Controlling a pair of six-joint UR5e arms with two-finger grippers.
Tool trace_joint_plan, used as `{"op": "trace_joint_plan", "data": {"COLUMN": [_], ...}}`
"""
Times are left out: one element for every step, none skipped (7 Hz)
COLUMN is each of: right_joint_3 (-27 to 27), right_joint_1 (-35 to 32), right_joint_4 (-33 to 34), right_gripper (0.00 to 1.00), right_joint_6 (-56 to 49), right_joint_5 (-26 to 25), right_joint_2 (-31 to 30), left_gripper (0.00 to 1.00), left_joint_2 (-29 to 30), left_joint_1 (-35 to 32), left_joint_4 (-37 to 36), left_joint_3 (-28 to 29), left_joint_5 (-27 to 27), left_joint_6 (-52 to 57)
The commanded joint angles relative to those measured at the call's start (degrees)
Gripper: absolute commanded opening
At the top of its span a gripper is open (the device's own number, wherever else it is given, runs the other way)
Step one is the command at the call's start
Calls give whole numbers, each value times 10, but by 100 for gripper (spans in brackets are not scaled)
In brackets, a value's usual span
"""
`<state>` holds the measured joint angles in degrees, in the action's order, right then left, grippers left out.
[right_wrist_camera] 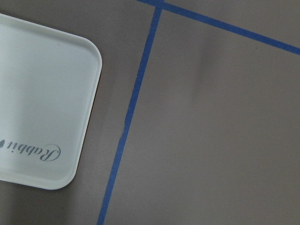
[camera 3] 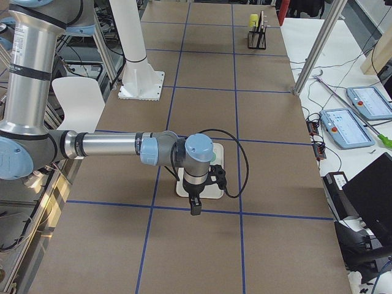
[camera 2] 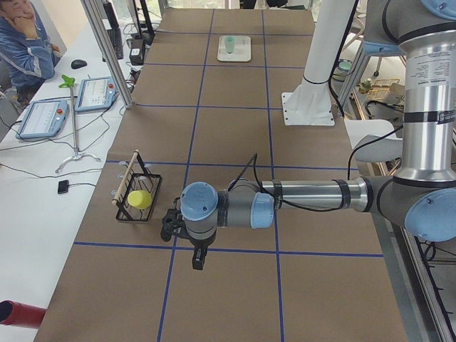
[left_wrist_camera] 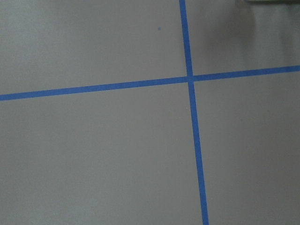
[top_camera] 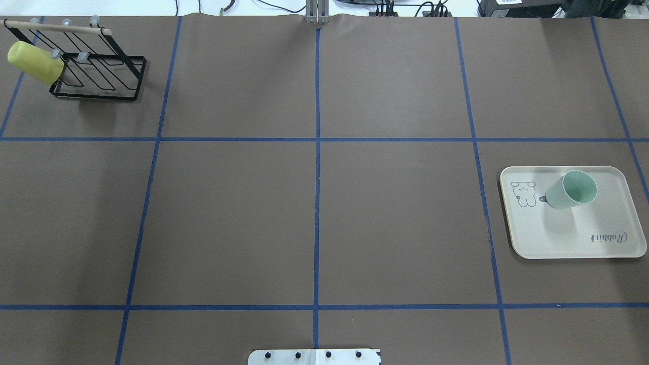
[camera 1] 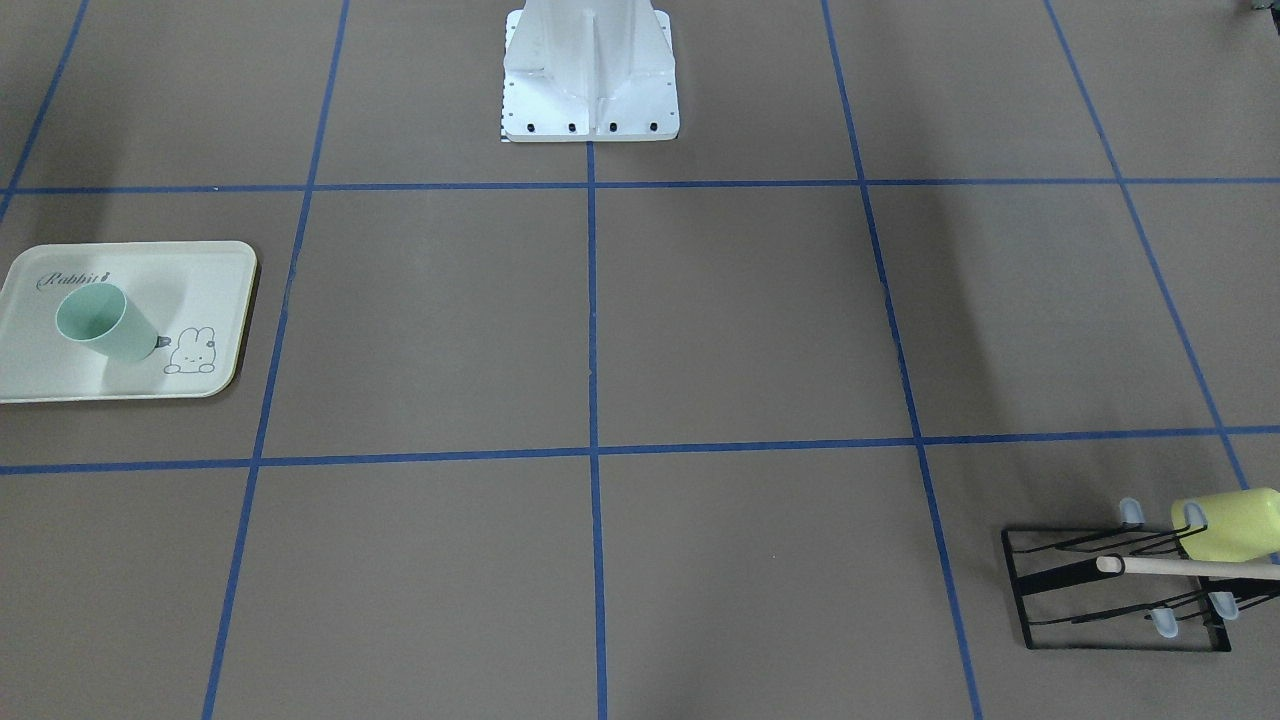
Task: Left arm grabs green cup and hands to right arm on tray
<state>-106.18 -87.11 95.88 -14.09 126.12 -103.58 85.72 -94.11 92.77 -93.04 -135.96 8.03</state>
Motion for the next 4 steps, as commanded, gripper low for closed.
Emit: {"op": "trace_joint_plan", "data": {"right_joint_3": [-3,0,-2,-3], "right_joint_1": [0,0,0,0], "right_joint_4": [-1,-2,-2,-2], "right_gripper": [100,100,100,100], "right_joint_6": [-1,2,-1,3], "right_joint_5": [-1,-1,-1,-1], "right_joint_2": [-7,-6,-6,-1], "left_gripper": [100,100,100,100], "left_joint_2": [0,-5,-9,-19], "left_joint_1": [1,2,2,2], "left_joint_4": [0,0,0,-2], "left_joint_3": [3,1,8,25], "left_joint_5": [1,-2,-19,-20], "left_joint_6": [1,2,2,2]}}
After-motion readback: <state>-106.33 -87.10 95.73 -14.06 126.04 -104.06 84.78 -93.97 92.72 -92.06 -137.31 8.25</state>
